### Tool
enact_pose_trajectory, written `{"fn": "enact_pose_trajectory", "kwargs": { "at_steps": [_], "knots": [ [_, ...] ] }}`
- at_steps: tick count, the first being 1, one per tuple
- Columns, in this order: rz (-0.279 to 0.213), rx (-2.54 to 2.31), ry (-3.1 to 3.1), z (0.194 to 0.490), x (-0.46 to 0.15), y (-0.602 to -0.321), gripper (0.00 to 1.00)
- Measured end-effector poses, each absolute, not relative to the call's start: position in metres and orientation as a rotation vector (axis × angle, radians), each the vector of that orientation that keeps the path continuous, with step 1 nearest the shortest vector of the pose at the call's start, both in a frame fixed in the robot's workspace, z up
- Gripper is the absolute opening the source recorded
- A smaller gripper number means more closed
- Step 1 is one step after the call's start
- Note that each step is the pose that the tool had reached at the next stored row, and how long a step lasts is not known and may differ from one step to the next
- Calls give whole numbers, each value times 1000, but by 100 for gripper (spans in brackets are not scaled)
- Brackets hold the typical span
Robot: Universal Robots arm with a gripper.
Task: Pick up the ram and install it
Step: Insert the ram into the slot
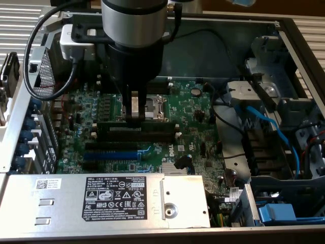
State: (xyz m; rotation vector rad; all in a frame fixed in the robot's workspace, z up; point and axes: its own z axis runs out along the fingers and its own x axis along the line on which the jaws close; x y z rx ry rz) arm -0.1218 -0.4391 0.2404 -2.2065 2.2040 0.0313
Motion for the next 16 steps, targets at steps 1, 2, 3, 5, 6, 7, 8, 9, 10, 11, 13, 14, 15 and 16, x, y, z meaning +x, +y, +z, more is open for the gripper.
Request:
{"fn": "enact_pose_trajectory", "kwargs": {
  "at_steps": [1,2,3,5,6,7,8,9,10,11,13,14,15,16],
  "knots": [
    [31,-2207,2204,240,-122,-439,12],
    [31,-2207,2204,240,-122,-439,12],
    [31,-2207,2204,240,-122,-438,12],
    [31,-2207,2204,240,-122,-438,12],
    [31,-2207,2204,240,-122,-438,12],
    [31,-2207,2204,240,-122,-438,12],
    [31,-2207,2204,239,-122,-438,12],
    [31,-2207,2204,239,-122,-438,12],
    [31,-2207,2204,239,-122,-438,12],
    [31,-2207,2204,239,-122,-438,12],
    [31,-2207,2204,239,-122,-438,12],
    [33,-2206,2203,239,-122,-439,12],
    [35,-2204,2203,239,-122,-439,12],
    [35,-2202,2205,239,-122,-439,12]
  ]
}}
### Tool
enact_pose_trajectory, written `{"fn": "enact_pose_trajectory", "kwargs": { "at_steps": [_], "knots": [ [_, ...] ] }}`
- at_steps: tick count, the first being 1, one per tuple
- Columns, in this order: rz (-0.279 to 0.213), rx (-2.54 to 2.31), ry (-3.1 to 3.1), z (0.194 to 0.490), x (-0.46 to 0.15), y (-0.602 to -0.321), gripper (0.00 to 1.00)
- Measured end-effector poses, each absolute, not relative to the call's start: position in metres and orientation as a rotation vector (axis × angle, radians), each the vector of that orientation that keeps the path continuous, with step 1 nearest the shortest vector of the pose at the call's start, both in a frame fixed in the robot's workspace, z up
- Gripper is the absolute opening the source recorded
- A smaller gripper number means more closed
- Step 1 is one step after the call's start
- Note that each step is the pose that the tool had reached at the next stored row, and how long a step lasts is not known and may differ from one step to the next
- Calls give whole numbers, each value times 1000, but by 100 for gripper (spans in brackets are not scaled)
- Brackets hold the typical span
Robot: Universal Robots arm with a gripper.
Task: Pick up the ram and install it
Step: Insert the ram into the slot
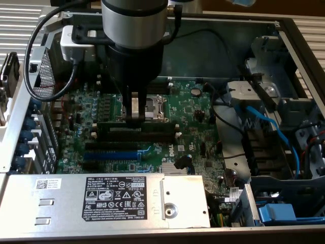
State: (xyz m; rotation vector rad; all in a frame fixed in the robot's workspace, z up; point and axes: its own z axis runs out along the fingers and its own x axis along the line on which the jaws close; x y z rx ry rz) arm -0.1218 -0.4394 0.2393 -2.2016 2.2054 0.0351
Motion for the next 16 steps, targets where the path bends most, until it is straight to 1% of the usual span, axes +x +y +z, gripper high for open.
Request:
{"fn": "enact_pose_trajectory", "kwargs": {
  "at_steps": [16],
  "knots": [
    [42,-2189,2211,239,-121,-443,12]
  ]
}}
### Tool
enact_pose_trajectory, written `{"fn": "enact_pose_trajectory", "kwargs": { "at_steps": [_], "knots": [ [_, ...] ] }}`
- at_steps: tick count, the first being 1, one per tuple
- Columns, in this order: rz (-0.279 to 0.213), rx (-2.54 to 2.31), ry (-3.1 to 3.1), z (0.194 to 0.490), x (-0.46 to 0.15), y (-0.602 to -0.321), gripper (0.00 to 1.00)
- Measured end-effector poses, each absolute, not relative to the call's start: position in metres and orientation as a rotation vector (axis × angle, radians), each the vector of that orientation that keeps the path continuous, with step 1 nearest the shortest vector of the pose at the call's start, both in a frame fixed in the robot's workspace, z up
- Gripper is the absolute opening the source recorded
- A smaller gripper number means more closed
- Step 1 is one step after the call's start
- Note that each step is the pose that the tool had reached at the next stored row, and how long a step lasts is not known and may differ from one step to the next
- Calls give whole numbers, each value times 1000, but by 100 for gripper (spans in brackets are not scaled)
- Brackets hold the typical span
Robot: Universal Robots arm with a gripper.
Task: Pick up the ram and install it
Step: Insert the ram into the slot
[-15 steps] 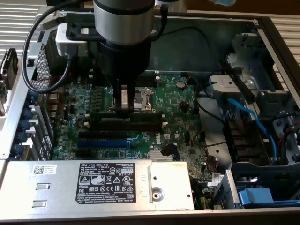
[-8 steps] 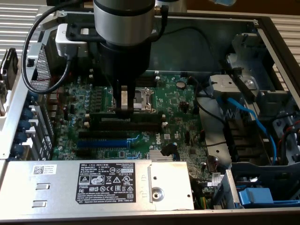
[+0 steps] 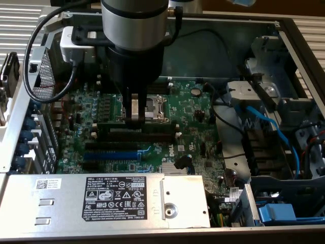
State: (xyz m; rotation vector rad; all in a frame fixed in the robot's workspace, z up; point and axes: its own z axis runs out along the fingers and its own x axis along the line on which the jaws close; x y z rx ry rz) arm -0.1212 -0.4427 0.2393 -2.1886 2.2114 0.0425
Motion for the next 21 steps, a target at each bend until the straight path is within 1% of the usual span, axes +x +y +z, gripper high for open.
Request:
{"fn": "enact_pose_trajectory", "kwargs": {
  "at_steps": [14,21],
  "knots": [
    [42,-2188,2212,239,-121,-442,12],
    [25,-2183,2205,239,-123,-441,12]
  ]
}}
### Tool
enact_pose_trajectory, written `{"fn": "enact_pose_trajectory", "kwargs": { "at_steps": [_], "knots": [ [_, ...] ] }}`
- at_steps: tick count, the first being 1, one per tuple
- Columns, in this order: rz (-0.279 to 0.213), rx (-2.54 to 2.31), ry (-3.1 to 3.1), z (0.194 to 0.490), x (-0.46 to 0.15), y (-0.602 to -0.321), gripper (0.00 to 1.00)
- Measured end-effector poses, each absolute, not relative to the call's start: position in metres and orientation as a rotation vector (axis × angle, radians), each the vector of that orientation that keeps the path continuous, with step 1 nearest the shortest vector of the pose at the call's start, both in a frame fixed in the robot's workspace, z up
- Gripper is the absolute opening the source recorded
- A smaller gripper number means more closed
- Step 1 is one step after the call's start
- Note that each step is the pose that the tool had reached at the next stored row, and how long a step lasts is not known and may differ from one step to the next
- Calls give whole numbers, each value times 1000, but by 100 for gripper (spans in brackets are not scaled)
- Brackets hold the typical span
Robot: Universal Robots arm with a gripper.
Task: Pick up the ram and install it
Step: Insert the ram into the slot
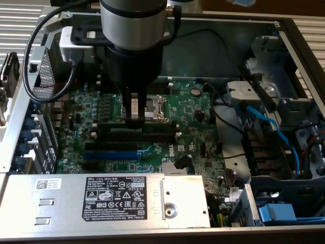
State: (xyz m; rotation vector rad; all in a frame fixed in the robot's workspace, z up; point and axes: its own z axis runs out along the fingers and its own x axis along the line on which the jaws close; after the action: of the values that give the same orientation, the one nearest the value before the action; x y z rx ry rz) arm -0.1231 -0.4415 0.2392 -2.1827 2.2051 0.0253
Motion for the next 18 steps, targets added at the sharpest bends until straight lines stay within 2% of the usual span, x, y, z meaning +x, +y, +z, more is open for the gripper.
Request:
{"fn": "enact_pose_trajectory", "kwargs": {
  "at_steps": [18],
  "knots": [
    [16,-2164,2216,239,-126,-441,12]
  ]
}}
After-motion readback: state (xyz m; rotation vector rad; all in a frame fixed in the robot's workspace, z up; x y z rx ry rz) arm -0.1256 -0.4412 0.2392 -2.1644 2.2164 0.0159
